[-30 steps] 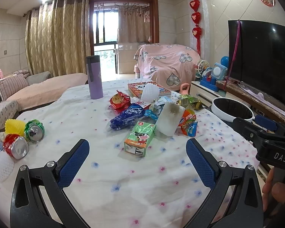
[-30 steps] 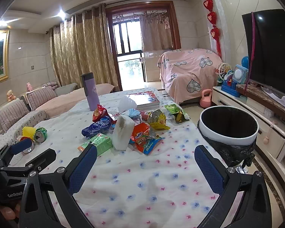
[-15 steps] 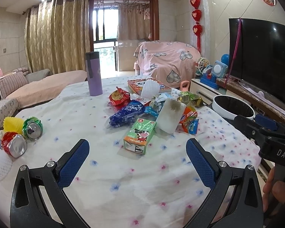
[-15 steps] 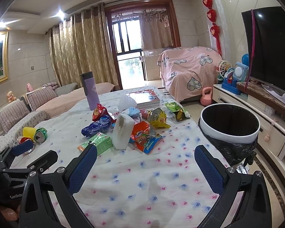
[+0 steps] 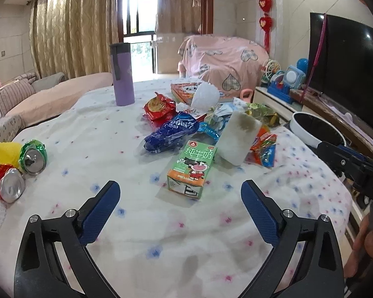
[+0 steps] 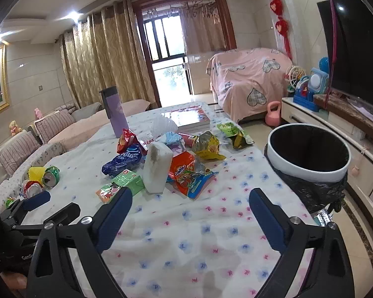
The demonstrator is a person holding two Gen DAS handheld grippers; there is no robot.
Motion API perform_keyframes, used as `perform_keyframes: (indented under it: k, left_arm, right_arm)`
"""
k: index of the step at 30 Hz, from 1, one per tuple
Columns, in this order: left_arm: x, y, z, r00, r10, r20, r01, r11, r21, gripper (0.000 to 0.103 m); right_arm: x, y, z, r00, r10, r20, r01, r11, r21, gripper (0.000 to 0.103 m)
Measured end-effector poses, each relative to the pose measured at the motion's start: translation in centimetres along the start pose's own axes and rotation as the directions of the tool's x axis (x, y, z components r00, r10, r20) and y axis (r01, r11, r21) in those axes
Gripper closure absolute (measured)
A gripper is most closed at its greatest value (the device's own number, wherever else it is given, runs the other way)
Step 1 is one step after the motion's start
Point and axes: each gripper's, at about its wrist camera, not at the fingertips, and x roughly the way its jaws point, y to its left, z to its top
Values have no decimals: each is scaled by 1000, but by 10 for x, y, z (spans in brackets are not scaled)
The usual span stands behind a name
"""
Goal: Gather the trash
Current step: 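Grasp the green milk carton with the left gripper while the right grasps the orange snack bag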
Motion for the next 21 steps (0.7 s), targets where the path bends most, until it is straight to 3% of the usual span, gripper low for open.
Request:
perform_keyframes:
  k: [8, 13, 18, 21]
  left_arm:
    - [35, 1, 14, 997, -13, -73, 13, 1000, 8, 10]
    - [53, 0, 18, 994, -15, -109, 16, 1000, 12, 12]
    - [72, -3, 19, 985, -39, -171, 42, 999, 16, 12]
    - [82, -3, 19, 977, -60, -204, 62, 998, 4, 20]
  right_arm:
    - [38, -11, 13, 996, 45, -82, -40, 998, 53, 33]
    - [72, -18, 20, 985, 74, -153, -60, 994, 94, 54]
    - [101, -20, 22, 973, 96, -209, -71, 990, 123, 58]
    - [115, -22, 21, 966, 112, -235, -80, 987, 141, 62]
